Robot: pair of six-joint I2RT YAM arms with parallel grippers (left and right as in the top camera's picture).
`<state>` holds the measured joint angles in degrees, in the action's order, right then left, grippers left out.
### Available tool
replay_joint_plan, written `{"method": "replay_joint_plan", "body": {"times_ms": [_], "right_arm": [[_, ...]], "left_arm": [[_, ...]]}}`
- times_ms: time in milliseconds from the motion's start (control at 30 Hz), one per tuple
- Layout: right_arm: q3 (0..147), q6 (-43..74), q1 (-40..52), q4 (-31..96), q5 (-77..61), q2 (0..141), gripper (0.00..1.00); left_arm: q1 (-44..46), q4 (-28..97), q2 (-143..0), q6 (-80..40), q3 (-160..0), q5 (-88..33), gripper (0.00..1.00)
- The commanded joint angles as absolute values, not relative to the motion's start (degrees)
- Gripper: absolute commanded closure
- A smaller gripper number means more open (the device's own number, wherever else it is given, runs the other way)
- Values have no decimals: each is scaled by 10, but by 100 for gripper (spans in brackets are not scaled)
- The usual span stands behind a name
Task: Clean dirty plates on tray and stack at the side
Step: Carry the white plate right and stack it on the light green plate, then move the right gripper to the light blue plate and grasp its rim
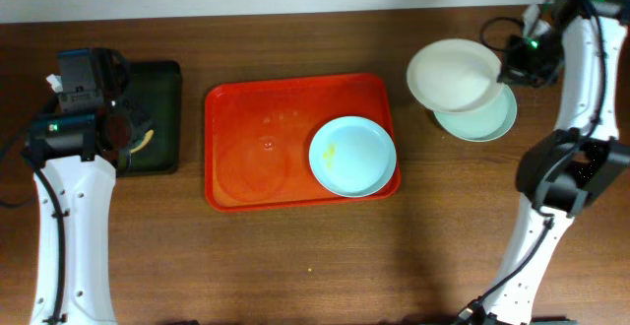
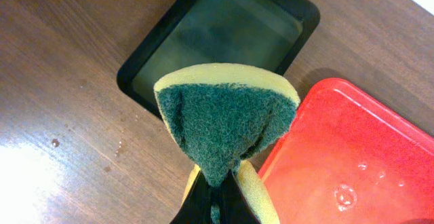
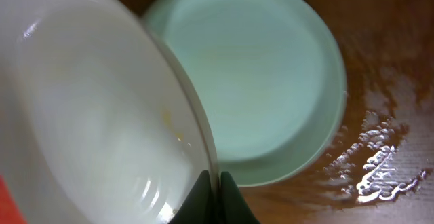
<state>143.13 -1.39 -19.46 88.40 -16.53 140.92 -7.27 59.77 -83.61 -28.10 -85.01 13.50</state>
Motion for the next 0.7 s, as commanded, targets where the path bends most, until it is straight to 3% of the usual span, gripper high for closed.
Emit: {"method": "replay_joint_plan", "body": {"times_ms": [0,100,167,200,267,400,567,600,633,667], "right_arm": [[1326,-10,-234,840,-184,1400,96],[1269,-10,-260,802,-183,1400,93],[1275,-6,-269,800,-182,1399,58],[1291,1,-272,810,-182,1399,44],[1340,10,-269,844,-182,1398,39],[1477,29,-237,933,-183,1391,39],[1547,41,-128,973,-187,1338,36],[1546,41,-102,974,-189,1333,33],[1539,37,-58,973,-186,1331,1],[1527,37,-23,973,-174,1331,1]], "left_arm": [[-74,592,-836,-274,-851,128,100],[-74,592,-836,-274,-851,129,100],[-74,592,-836,-274,-851,129,100],[-74,591,-836,-274,-851,129,100],[-74,590,-836,-274,-851,129,100],[-74,590,-836,-274,-850,128,100],[-74,587,-837,-274,-844,128,100],[-74,587,-837,-274,-844,128,100],[-74,587,-837,-274,-844,128,100],[-74,587,-837,-274,-844,128,100]]}}
